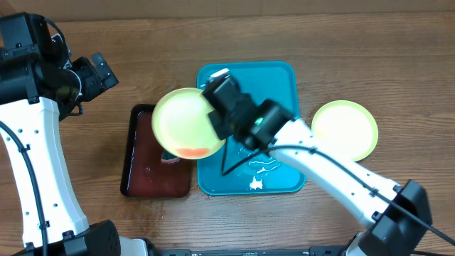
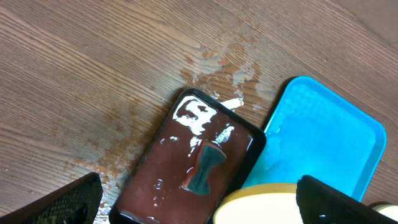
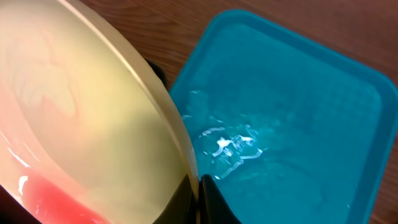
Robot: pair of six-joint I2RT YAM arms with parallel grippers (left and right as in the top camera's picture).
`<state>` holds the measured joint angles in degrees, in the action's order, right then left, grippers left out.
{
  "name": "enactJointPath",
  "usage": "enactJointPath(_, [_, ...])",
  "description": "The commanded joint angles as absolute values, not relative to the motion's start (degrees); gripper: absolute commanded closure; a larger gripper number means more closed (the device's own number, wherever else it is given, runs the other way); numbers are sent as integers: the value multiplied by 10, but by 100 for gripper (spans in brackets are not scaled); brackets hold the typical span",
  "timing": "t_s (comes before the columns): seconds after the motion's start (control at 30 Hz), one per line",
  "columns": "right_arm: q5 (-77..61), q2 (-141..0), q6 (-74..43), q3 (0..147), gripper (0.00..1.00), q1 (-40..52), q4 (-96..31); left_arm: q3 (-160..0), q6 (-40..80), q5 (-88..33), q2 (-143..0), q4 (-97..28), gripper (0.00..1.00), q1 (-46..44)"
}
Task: Clean dirty plates on tray and stack at the side
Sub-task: 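Lift the yellow plate with the right gripper and tip it over the black tray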
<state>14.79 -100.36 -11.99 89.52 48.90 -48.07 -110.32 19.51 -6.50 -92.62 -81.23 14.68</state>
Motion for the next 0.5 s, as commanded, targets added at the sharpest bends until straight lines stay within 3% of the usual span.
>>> enactJointPath(0.0, [237,-1034,-126,907,96,531,-463,-1115,192,-75,-921,-813,0,149])
enactJointPath(0.47, [546,-1045,-165,907,96,665,-455,-1115,193,-71,-921,-823,0,149])
